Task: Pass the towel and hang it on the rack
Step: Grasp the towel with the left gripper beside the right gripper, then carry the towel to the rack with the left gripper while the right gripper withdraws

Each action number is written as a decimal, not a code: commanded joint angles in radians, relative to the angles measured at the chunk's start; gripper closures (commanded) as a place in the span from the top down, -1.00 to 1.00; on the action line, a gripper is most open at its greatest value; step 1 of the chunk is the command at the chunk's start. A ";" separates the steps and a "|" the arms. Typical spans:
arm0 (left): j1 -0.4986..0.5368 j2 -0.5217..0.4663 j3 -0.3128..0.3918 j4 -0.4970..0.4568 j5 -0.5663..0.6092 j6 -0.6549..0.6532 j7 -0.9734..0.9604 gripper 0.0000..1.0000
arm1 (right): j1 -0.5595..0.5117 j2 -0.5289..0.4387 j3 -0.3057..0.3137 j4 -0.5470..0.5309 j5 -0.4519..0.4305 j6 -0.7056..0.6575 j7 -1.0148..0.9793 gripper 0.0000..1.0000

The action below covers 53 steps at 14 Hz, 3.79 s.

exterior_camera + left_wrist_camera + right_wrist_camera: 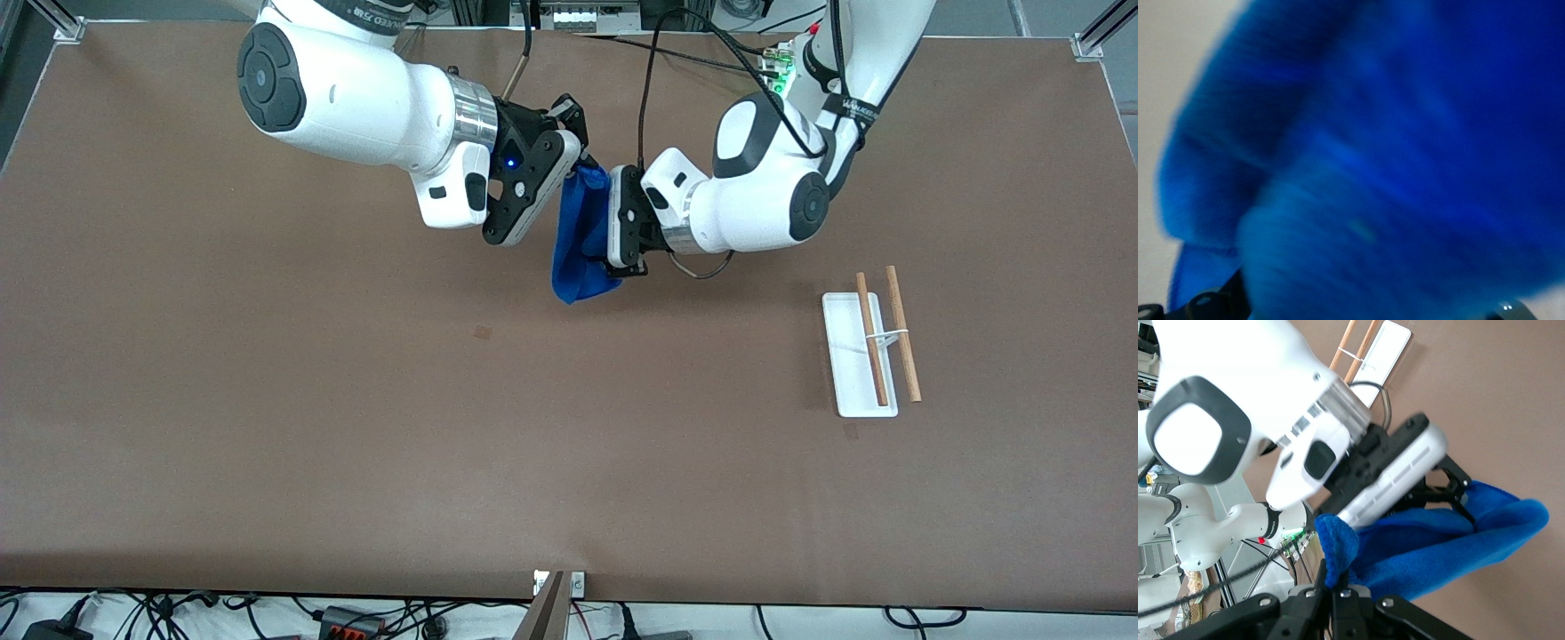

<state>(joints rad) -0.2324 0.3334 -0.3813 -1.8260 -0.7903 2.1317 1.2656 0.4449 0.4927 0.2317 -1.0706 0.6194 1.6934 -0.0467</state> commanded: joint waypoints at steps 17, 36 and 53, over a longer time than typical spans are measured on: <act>0.074 -0.023 -0.005 -0.016 -0.014 -0.090 -0.092 -0.99 | 0.000 0.006 0.003 0.012 0.013 0.023 -0.038 1.00; 0.418 -0.133 0.010 0.197 0.678 -0.780 -0.829 -0.99 | -0.029 0.007 -0.023 -0.023 -0.180 0.144 -0.019 1.00; 0.428 -0.048 -0.008 0.071 1.097 -0.425 -0.872 -1.00 | -0.068 0.009 -0.474 -0.216 -0.441 -0.113 0.073 1.00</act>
<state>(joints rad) 0.1442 0.2928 -0.3844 -1.7359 0.2814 1.6500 0.2948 0.3602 0.5333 -0.2148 -1.2875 0.1978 1.6254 -0.0154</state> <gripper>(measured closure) 0.947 0.000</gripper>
